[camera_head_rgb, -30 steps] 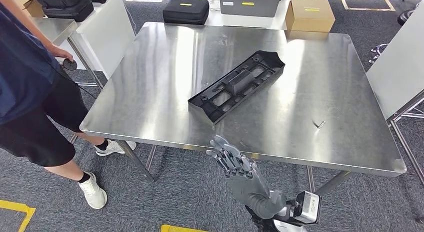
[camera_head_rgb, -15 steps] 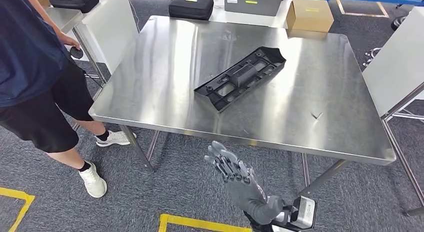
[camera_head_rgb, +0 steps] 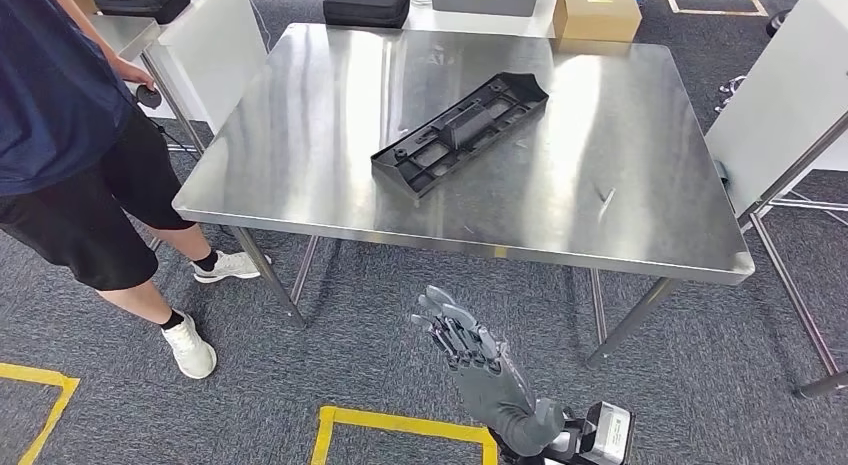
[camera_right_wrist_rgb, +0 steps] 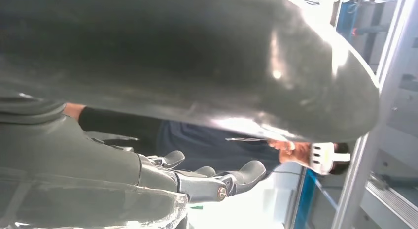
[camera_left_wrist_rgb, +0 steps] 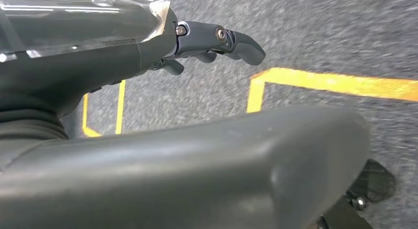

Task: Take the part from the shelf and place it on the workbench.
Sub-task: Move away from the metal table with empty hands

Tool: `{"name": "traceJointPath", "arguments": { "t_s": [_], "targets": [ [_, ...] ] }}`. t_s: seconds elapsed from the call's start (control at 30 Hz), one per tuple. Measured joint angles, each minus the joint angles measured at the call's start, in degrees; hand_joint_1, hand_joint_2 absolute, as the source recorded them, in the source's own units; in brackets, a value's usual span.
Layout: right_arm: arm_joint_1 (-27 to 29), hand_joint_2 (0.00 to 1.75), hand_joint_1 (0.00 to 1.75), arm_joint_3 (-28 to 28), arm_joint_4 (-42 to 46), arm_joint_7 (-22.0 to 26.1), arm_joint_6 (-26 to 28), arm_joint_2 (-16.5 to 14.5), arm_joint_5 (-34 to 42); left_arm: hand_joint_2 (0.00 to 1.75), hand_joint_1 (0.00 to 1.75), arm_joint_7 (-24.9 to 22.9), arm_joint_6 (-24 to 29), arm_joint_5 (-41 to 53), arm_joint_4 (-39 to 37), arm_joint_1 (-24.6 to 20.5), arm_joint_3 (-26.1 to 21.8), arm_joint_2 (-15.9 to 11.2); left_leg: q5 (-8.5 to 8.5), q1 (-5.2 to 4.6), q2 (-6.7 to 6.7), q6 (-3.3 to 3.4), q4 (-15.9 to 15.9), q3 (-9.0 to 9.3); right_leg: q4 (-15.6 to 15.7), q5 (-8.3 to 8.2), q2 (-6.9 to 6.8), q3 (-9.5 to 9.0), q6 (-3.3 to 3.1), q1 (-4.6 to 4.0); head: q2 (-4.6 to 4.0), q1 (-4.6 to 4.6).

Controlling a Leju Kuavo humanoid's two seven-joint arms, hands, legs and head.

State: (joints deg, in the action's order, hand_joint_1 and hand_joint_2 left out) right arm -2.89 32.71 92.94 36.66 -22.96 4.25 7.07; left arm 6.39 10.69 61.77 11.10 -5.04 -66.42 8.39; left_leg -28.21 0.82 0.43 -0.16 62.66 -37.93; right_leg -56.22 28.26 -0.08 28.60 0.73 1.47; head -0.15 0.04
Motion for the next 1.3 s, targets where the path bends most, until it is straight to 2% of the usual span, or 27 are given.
{"name": "traceJointPath", "arguments": {
  "t_s": [0.07, 0.1, 0.13, 0.17, 0.27, 0.33, 0.4, 0.43, 0.5, 0.57, 0.6, 0.63, 0.67, 0.7, 0.73, 0.8, 0.83, 0.87, 0.9, 0.93, 1.0, 1.07, 1.1, 1.13, 1.2, 1.23, 1.3],
  "targets": [
    [0.21, 0.0, 0.0, -0.01, 0.26, -0.64, 0.34, -0.27, -0.46, 0.0, 0.0, -0.08, 0.0, 0.0, -0.01, 0.0, 0.0, 0.02, -5.01, 0.06, -0.24, -0.37, 7.17, -1.88, -0.08, -1.08, -0.07, 1.22, -0.52, -0.18, 0.0, -0.12],
    [0.29, 0.0, 0.0, -0.03, 0.26, -1.0, 0.56, -0.33, -0.6, 0.0, 0.0, -0.08, 0.0, 0.01, -0.02, 0.0, 0.0, 0.03, -5.83, 0.13, -0.3, -0.5, 9.66, -2.14, -0.14, -1.59, -0.1, 1.86, -0.48, -0.25, 0.0, -0.11],
    [0.35, 0.0, 0.0, -0.07, 0.16, -1.43, 0.91, -0.36, -0.68, 0.0, 0.0, -0.08, 0.0, 0.01, -0.01, 0.0, 0.0, 0.03, -5.45, 0.22, -0.33, -0.57, 10.38, -1.54, -0.2, -2.04, -0.12, 2.47, -0.37, -0.28, 0.0, -0.12],
    [0.34, 0.0, 0.0, -0.15, -0.07, -1.92, 1.44, -0.4, -0.82, 0.0, 0.0, -0.08, 0.0, 0.03, -0.01, 0.0, 0.0, 0.03, -4.24, 0.33, -0.33, -0.6, 9.04, 0.09, -0.29, -2.44, -0.11, 3.03, -0.16, -0.27, 0.01, -0.13],
    [-0.24, 0.0, 0.0, -0.65, -2.32, -3.64, 3.92, -0.8, -1.84, 0.0, 0.0, -0.08, -0.01, 0.07, 0.0, -0.18, 0.0, 0.05, -1.5, 0.59, -0.58, -0.47, -1.6, 7.97, -0.89, -3.42, -0.04, 4.47, 0.75, -0.35, 0.02, -0.15],
    [-1.11, 0.0, 0.0, -1.09, -5.47, -4.97, 6.24, -1.34, -3.34, 0.0, 0.0, -0.08, -0.01, 0.09, 0.0, -0.3, 0.0, 0.1, -1.63, 0.29, -0.88, -0.03, -4.96, 9.73, -1.14, -4.14, -0.04, 5.07, 1.64, -0.54, 0.02, -0.14],
    [-2.29, 0.0, 0.0, -1.57, -10.51, -6.35, 9.0, -2.06, -5.61, 0.0, 0.0, -0.08, -0.02, 0.11, 0.0, -0.3, -0.01, 0.14, -0.92, 0.0, -0.77, 1.09, -5.23, 8.98, -1.04, -4.84, -0.06, 5.44, 2.67, -0.43, 0.01, -0.14],
    [-2.94, 0.0, 0.0, -1.79, -13.52, -6.75, 10.29, -2.42, -6.76, 0.0, 0.0, -0.08, -0.02, 0.11, 0.0, -0.33, -0.01, 0.16, -0.34, -0.07, -0.64, 1.83, -5.34, 8.46, -1.47, -4.37, -0.05, 5.91, 2.83, -0.37, 0.01, -0.13],
    [-4.41, 0.0, 0.0, -2.46, -20.72, -7.94, 12.94, -3.23, -8.9, 0.0, 0.0, -0.08, -0.02, 0.11, 0.0, -0.41, -0.02, 0.21, 0.99, -0.1, -0.34, 3.05, -5.59, 7.08, -5.24, -0.88, -0.04, 7.66, 2.34, -0.32, 0.01, 0.05],
    [-6.06, 0.0, 0.0, -3.63, -29.11, -9.29, 16.06, -4.3, -10.81, 0.0, 0.0, -0.08, -0.02, 0.11, 0.01, -0.45, -0.02, 0.22, 2.29, -0.37, -0.27, 3.52, -5.54, 5.48, -12.41, 3.78, -0.01, 9.84, 1.77, -0.37, 0.01, 0.19],
    [-7.03, 0.0, 0.0, -4.31, -33.7, -9.88, 18.05, -4.88, -12.04, 0.0, 0.0, -0.08, -0.01, 0.11, 0.01, -0.44, -0.02, 0.23, 2.98, -0.51, -0.24, 3.58, -5.5, 4.61, -15.48, 4.96, 0.0, 10.31, 1.9, -0.4, 0.01, 0.19],
    [-8.03, 0.0, 0.0, -5.01, -38.49, -10.27, 20.1, -5.46, -13.41, 0.0, 0.0, -0.09, -0.01, 0.11, 0.01, -0.43, -0.02, 0.25, 3.68, -0.66, -0.22, 3.62, -5.44, 3.73, -16.94, 5.02, 0.01, 9.93, 2.29, -0.43, 0.01, 0.19],
    [-8.97, 0.0, 0.0, -5.65, -43.08, -10.59, 21.85, -5.99, -14.69, 0.0, 0.0, -0.09, 0.0, 0.11, 0.01, -0.41, -0.02, 0.26, 4.34, -0.77, -0.22, 3.61, -5.4, 2.86, -16.29, 4.16, 0.01, 8.54, 2.74, -0.48, 0.01, 0.18],
    [-9.86, 0.0, 0.0, -6.2, -47.01, -10.71, 22.99, -6.5, -15.57, 0.0, 0.0, -0.1, 0.01, 0.11, 0.01, -0.41, -0.02, 0.28, 4.97, -0.87, -0.23, 3.55, -5.36, 2.09, -13.62, 2.92, 0.01, 6.17, 3.03, -0.61, 0.02, 0.19],
    [-10.67, 0.0, 0.0, -6.71, -50.34, -10.69, 23.55, -6.98, -16.08, 0.0, 0.0, -0.1, 0.01, 0.11, 0.0, -0.41, -0.02, 0.33, 5.56, -0.92, -0.23, 3.42, -5.33, 1.45, -9.34, 2.14, 0.01, 3.08, 2.93, -0.84, 0.02, 0.19],
    [-12.06, 0.0, 0.0, -7.4, -54.82, -10.62, 23.83, -7.81, -16.46, 0.0, 0.0, -0.1, 0.02, 0.11, 0.0, -0.41, -0.03, 0.45, 6.74, -1.02, -0.13, 2.92, -5.4, 0.61, -1.33, 2.13, 0.01, -2.05, 2.02, -1.51, 0.02, 0.13],
    [-12.64, 0.0, 0.0, -7.62, -56.66, -10.7, 24.02, -8.18, -16.58, 0.0, 0.0, -0.1, 0.02, 0.11, -0.01, -0.4, -0.03, 0.5, 7.33, -0.96, -0.05, 2.61, -5.53, 0.4, 0.83, 2.41, 0.05, -3.12, 1.57, -1.8, 0.02, 0.13],
    [-13.03, 0.0, 0.0, -7.79, -58.19, -11.28, 24.49, -8.47, -16.79, 0.0, 0.0, -0.11, 0.05, 0.11, -0.01, -0.39, -0.03, 0.55, 7.92, -0.92, 0.01, 2.27, -5.72, 0.3, 1.57, 2.31, 0.07, -3.2, 1.23, -2.02, 0.02, 0.1],
    [-13.29, 0.0, 0.0, -8.01, -59.7, -12.39, 25.25, -8.72, -17.08, 0.0, 0.0, -0.13, 0.11, 0.11, -0.01, -0.35, -0.04, 0.57, 8.24, -0.77, 0.01, 1.93, -5.85, 0.16, 1.6, 1.73, 0.08, -2.83, 0.85, -1.69, 0.02, 0.14],
    [-13.57, 0.0, 0.0, -8.34, -61.34, -14.05, 26.29, -8.98, -17.46, 0.0, 0.0, -0.14, 0.19, 0.13, -0.02, -0.3, -0.05, 0.57, 7.53, -0.69, -0.1, 1.58, -5.4, -0.17, 1.83, 1.14, 0.02, -2.48, 0.34, -1.41, 0.02, 0.16],
    [-13.95, 0.0, 0.0, -9.14, -64.71, -18.18, 28.77, -9.3, -18.43, 0.0, 0.0, -0.16, 0.39, 0.26, -0.02, -0.22, -0.07, 0.54, 2.99, -0.51, -0.39, 0.89, -1.31, -1.59, 2.09, -0.23, -0.19, -1.66, -0.72, -0.73, 0.02, -0.1],
    [-14.0, 0.0, 0.0, -9.82, -68.22, -22.29, 31.04, -9.26, -19.4, 0.0, 0.0, -0.16, 0.55, 0.5, -0.02, -0.18, -0.06, 0.47, -2.37, -0.19, -0.55, 0.23, 5.92, -3.3, 1.91, -1.31, -0.42, -0.37, -0.99, -0.77, 0.02, -0.41],
    [-13.81, 0.0, 0.0, -10.09, -69.84, -24.36, 31.97, -9.12, -19.88, 0.0, 0.0, -0.16, 0.62, 0.61, -0.02, -0.16, -0.06, 0.44, -3.47, 0.05, -0.55, -0.09, 8.89, -3.68, 1.77, -1.78, -0.51, 0.32, -0.87, -0.75, 0.02, -0.46],
    [-13.53, 0.0, 0.0, -10.27, -71.27, -26.38, 32.71, -8.94, -20.4, 0.0, 0.0, -0.17, 0.67, 0.65, -0.02, -0.14, -0.06, 0.39, -3.33, 0.3, -0.55, -0.37, 10.41, -3.44, 1.58, -2.15, -0.58, 0.98, -0.66, -0.68, 0.02, -0.47],
    [-12.55, 0.0, 0.0, -10.41, -73.76, -30.96, 33.98, -8.47, -21.62, 0.0, 0.0, -0.28, 0.81, 0.67, -0.01, -0.12, -0.06, 0.32, -0.87, 0.93, -0.53, -0.92, 8.22, -0.29, 0.91, -2.68, -0.64, 2.32, -0.11, -0.34, 0.02, -0.49],
    [-11.94, 0.0, 0.0, -10.41, -74.86, -33.46, 34.39, -8.18, -22.26, 0.0, 0.0, -0.37, 0.93, 0.62, -0.01, -0.14, -0.06, 0.29, 0.01, 1.25, -0.57, -1.26, 4.84, 2.31, 0.4, -2.83, -0.65, 2.96, 0.16, -0.14, 0.01, -0.49],
    [-10.5, 0.0, 0.0, -10.4, -76.78, -38.42, 34.64, -7.5, -23.16, 0.0, 0.0, -0.55, 1.16, 0.44, -0.02, -0.17, -0.13, 0.32, 0.07, 1.27, -0.99, -1.61, -1.67, 6.79, -0.68, -3.16, -0.65, 4.27, 0.88, -0.1, 0.02, -0.6]
  ]
}}
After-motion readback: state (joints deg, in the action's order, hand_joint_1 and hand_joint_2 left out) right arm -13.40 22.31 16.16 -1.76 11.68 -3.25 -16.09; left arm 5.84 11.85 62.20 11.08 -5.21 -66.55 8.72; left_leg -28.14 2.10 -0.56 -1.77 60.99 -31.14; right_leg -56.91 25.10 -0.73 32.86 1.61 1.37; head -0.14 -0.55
